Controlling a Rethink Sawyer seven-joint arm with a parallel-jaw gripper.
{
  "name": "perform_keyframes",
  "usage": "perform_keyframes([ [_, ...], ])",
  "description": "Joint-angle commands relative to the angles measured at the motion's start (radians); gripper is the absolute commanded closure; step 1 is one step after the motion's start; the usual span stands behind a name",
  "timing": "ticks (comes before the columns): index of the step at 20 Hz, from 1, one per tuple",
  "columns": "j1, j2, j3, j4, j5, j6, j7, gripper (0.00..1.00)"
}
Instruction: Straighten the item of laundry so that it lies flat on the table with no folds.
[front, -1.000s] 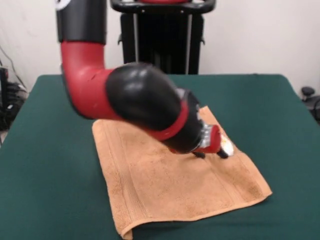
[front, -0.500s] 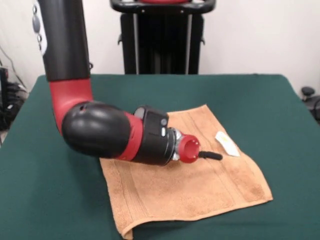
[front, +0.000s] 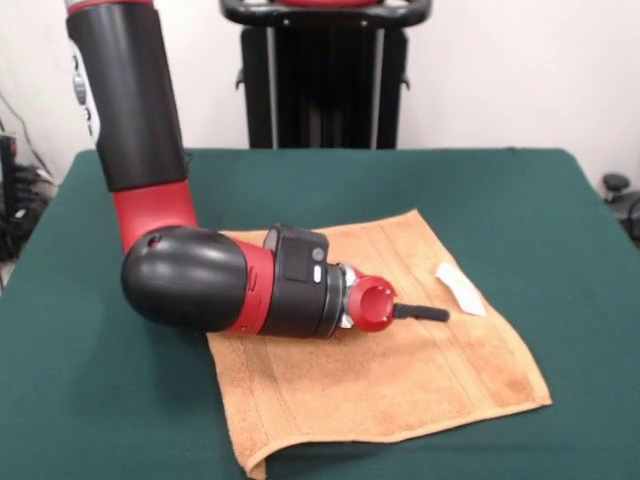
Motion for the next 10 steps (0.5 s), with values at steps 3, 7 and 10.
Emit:
perform_keyframes([
  [3,0.059,0.379,0.156,0.195,-0.123,-0.646,-0.171,0.0],
  [7,0.047,0.383,0.169,0.208,-0.162,-0.7,-0.111,0.0],
  [10,0.142,0.286,0.09,0.201,-0.249,-0.772,0.043,0.0],
])
